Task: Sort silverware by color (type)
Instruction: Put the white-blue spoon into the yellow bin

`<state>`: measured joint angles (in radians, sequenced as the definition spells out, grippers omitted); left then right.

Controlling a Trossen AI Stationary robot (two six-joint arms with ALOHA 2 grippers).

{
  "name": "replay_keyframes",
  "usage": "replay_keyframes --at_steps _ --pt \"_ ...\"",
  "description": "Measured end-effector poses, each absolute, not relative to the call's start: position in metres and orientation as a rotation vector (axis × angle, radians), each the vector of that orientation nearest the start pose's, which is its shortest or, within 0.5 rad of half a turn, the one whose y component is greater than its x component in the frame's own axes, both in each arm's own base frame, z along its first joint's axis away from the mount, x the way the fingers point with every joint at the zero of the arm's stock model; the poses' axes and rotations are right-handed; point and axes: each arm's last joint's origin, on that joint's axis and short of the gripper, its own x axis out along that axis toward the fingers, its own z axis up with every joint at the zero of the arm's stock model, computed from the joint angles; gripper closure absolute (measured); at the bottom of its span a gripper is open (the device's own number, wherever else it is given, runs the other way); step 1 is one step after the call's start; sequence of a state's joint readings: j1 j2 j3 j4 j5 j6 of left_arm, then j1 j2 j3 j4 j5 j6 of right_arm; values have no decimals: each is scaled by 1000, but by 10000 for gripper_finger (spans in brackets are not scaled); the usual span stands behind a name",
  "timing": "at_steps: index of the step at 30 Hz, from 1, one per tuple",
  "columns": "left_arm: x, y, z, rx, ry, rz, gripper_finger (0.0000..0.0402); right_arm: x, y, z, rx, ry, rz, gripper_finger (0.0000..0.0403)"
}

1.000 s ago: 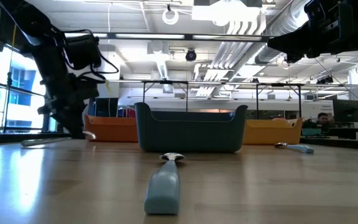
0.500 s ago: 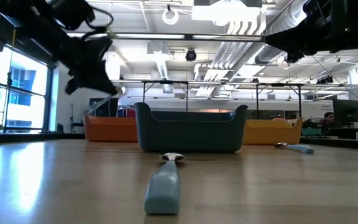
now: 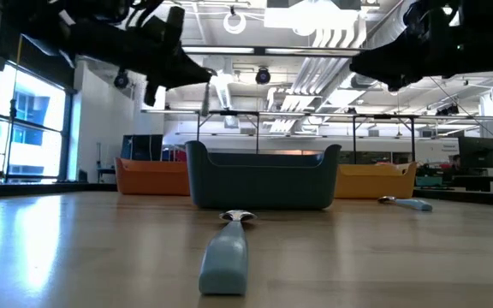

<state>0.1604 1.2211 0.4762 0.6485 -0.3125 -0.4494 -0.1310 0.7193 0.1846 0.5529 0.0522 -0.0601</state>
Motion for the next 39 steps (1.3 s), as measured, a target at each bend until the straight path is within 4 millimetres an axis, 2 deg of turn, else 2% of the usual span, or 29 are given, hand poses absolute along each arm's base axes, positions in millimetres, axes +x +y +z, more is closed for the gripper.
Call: replay_keyframes --at_steps 5,12,19,25,30,39 --pt "268 52 235 -352 -67 461 401 166 -24 218 -21 -9 -210 251" --pt "303 58 257 -300 -122 445 401 185 -22 232 24 100 -267 221" --pt "335 55 260 -269 -153 423 401 204 -16 245 66 92 -298 216" --pt "362 46 263 -236 -191 298 401 223 -8 249 90 92 -168 218" --pt "373 42 265 -228 -199 265 401 229 -7 249 93 68 -148 219" --pt "375 35 271 -230 -229 215 401 231 -9 249 95 50 -145 219"
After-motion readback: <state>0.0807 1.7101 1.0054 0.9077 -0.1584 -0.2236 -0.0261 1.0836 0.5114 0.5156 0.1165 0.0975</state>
